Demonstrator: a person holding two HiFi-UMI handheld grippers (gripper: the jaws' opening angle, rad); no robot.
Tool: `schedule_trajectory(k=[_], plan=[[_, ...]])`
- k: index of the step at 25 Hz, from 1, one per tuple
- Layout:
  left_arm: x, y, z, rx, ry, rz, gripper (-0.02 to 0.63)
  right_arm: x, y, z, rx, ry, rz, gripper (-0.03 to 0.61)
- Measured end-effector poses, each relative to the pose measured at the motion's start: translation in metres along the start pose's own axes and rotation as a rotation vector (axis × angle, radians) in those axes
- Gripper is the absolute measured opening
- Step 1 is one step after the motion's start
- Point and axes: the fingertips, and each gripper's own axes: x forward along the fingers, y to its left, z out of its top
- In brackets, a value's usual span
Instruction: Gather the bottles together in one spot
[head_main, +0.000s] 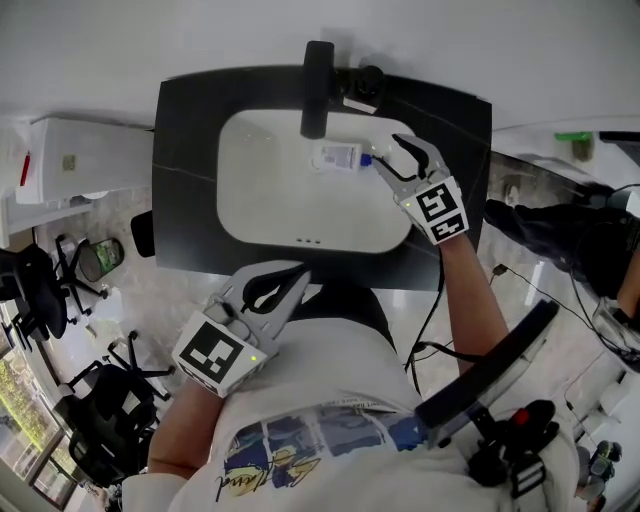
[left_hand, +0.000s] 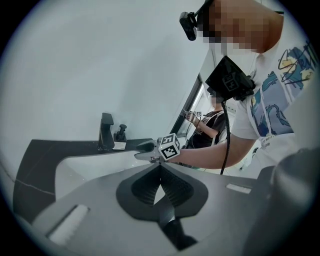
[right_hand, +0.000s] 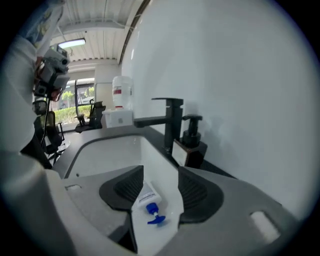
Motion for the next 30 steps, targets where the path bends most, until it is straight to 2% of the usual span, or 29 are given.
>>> schedule_trajectory(k=[3, 6, 9, 12, 16, 22, 26, 30], plan=[[-0.006, 0.002, -0.007, -0.016, -0.007, -0.005, 0.002, 0.009, 0.025, -0.025, -0.048, 0.144, 0.006, 0.212], [-0.011, 0.002, -0.008, 0.002, -0.021, -0.022, 0.002, 0.018, 0.033, -0.047, 0.017, 0.224, -0.031, 0.204], [-0.017, 0.004, -0.008, -0.003, -0.036, -0.028, 0.002, 0.019, 0.026, -0.062, 0.136, 0.248, -0.146, 0.189], [-0.027, 0.011, -0.009, -0.009, -0.032, -0.022, 0.002, 0.021, 0.02, -0.067, 0.156, 0.264, -0.263, 0.169], [-0.037, 0.018, -0.014, 0.001, -0.023, -0.032, 0.002, 0.025, 0.019, -0.065, 0.281, 0.258, -0.362, 0.169], [-0.047, 0.025, -0.021, -0.033, -0.009, -0.042, 0.002, 0.028, 0.014, -0.097, 0.438, 0.322, -0.535, 0.167], [-0.056, 0.032, -0.026, -0.033, -0.002, -0.045, 0.002, 0.028, 0.009, -0.115, 0.553, 0.328, -0.623, 0.167], [-0.063, 0.04, -0.029, -0.054, 0.003, -0.027, 0.002, 0.032, 0.005, -0.131, 0.584, 0.354, -0.668, 0.158]])
